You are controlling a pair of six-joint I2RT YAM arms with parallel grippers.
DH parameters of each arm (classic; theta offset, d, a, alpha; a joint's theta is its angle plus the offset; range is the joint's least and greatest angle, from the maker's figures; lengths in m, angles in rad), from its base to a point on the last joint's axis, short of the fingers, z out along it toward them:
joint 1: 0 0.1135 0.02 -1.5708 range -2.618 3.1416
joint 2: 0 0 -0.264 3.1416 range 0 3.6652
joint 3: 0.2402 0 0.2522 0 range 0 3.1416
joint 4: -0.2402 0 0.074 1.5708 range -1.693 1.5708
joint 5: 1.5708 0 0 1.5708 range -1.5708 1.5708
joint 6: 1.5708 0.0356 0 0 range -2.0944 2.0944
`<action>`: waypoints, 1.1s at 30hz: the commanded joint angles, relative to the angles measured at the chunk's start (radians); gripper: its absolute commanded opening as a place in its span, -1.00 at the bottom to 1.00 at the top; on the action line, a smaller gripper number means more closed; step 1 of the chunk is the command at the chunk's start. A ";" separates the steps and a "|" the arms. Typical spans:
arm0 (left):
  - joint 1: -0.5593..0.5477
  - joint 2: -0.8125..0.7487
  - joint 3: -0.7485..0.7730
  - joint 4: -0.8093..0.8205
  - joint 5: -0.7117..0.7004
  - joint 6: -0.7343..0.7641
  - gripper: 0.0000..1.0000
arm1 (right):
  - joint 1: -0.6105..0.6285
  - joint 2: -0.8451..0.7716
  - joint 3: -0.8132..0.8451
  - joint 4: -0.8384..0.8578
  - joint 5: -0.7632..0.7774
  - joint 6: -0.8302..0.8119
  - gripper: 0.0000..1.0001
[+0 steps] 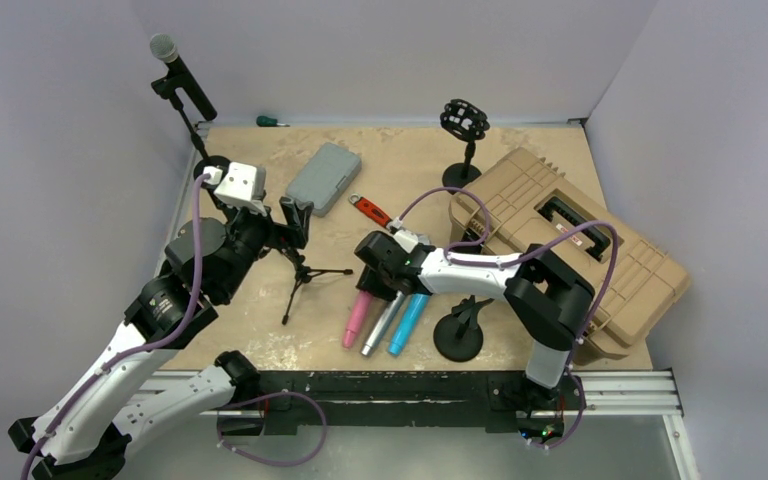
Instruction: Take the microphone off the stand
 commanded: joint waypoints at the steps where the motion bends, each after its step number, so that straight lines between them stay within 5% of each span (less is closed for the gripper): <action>1: 0.004 -0.004 -0.009 0.051 -0.012 -0.001 0.71 | 0.004 0.013 0.025 -0.016 0.025 0.033 -0.79; 5: 0.004 0.000 -0.010 0.052 -0.011 -0.002 0.71 | 0.005 0.017 0.019 -0.017 0.025 0.035 -0.68; 12: 0.003 0.004 -0.010 0.052 -0.010 -0.004 0.71 | 0.005 0.006 0.012 -0.010 0.023 0.034 -0.11; 22: 0.004 0.011 -0.009 0.050 -0.007 -0.005 0.71 | 0.018 -0.102 0.018 0.027 0.123 -0.046 0.03; 33: 0.004 0.004 -0.010 0.050 -0.012 -0.005 0.71 | 0.002 -0.363 0.099 0.290 0.255 -0.732 0.03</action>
